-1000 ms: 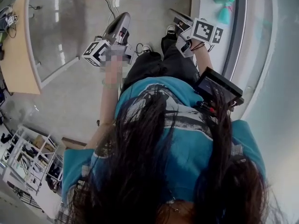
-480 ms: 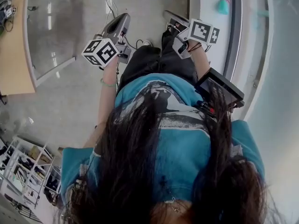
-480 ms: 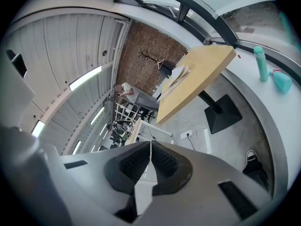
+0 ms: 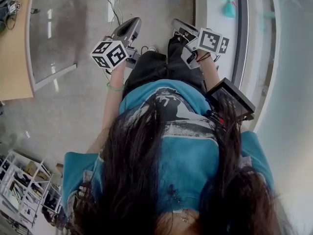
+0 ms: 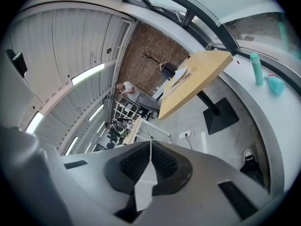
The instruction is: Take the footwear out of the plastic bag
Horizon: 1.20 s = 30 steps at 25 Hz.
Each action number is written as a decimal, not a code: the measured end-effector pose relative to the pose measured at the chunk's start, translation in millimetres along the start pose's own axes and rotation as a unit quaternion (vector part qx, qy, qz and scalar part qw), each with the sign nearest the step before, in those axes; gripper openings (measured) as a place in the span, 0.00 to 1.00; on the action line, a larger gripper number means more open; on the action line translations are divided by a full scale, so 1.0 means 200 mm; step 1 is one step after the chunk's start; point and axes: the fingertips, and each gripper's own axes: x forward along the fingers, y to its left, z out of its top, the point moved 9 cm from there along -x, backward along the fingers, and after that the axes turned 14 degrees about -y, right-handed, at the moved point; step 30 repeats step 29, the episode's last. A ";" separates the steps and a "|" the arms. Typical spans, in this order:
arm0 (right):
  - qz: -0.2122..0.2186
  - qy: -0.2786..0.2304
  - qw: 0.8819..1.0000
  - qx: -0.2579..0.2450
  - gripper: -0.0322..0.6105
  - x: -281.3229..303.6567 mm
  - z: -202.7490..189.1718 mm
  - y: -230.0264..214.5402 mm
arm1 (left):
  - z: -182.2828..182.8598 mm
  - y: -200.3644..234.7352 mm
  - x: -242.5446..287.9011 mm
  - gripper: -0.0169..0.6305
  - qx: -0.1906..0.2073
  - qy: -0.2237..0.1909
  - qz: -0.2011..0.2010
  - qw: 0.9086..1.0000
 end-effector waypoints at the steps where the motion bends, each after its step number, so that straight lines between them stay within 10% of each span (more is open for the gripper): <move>1: 0.000 0.000 1.000 -0.002 0.09 0.00 0.00 0.00 | 0.00 0.00 0.01 0.02 0.001 0.003 -0.002 1.000; 30: 0.000 0.016 1.000 0.000 0.09 0.02 -0.02 0.01 | -0.02 0.00 -0.01 0.02 -0.018 0.026 0.009 0.999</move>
